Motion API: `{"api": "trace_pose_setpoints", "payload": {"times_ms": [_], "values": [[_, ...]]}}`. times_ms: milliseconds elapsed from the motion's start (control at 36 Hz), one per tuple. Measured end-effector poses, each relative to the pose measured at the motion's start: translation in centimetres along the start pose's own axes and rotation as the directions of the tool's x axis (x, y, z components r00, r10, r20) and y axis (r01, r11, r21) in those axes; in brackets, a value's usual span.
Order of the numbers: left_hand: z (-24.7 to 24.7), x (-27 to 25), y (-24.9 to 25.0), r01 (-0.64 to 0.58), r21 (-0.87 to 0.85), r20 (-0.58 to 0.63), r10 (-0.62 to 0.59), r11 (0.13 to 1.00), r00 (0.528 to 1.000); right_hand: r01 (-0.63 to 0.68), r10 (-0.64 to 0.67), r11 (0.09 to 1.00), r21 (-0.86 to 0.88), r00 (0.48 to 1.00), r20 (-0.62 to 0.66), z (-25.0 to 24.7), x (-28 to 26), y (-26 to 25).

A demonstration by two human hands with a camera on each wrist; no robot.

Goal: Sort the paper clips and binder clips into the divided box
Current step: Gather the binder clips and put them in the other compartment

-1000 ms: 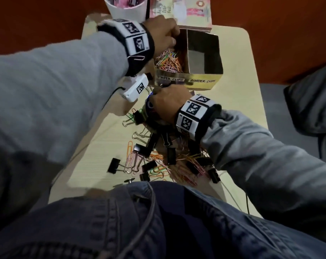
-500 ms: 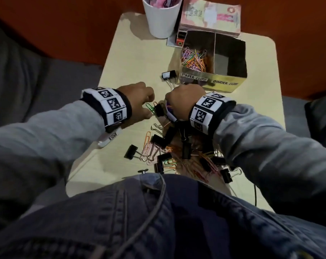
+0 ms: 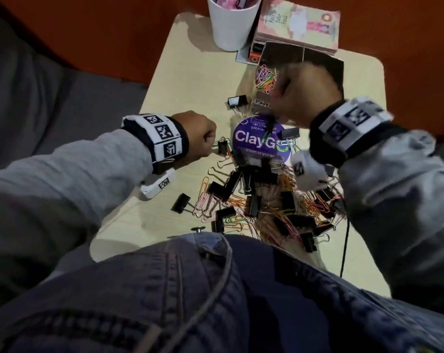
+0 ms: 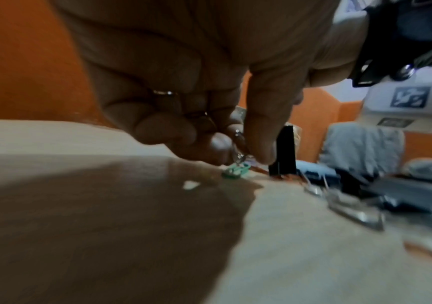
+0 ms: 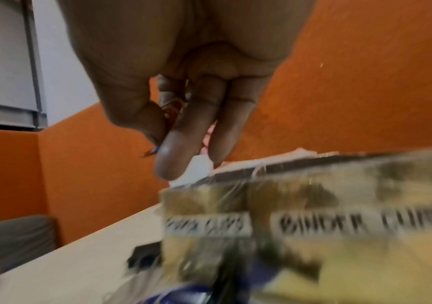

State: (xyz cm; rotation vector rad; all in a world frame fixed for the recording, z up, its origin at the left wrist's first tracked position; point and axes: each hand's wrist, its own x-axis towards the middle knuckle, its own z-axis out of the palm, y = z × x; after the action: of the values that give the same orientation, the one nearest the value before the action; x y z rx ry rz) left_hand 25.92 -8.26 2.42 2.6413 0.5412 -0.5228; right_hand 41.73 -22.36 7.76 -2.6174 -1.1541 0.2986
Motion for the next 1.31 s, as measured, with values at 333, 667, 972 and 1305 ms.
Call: {"api": "trace_pose_setpoints", "payload": {"times_ms": [333,667,972,1305], "values": [[-1.9,1.6,-1.9,0.157,-0.224,-0.063,-0.175,0.962,0.983,0.156,-0.106,0.879,-0.451,0.985,0.133,-0.5,4.3,-1.4],[0.8,-1.4,0.1,-0.087,0.073,-0.039,0.090,0.994,0.995,0.382,-0.231,0.826,-0.414,0.900,0.370,4.5,-4.5,1.6],[0.8,1.1,1.4,-0.130,0.073,0.001,0.131,0.989,0.991,0.363,-0.303,0.929,-0.068,0.856,0.419,5.7,-6.1,0.4],[0.9,1.3,1.3,-0.279,0.052,0.002,0.279,0.959,0.960,0.423,-0.359,0.905,-0.047,0.818,0.449,4.9,-7.7,0.0]]}}
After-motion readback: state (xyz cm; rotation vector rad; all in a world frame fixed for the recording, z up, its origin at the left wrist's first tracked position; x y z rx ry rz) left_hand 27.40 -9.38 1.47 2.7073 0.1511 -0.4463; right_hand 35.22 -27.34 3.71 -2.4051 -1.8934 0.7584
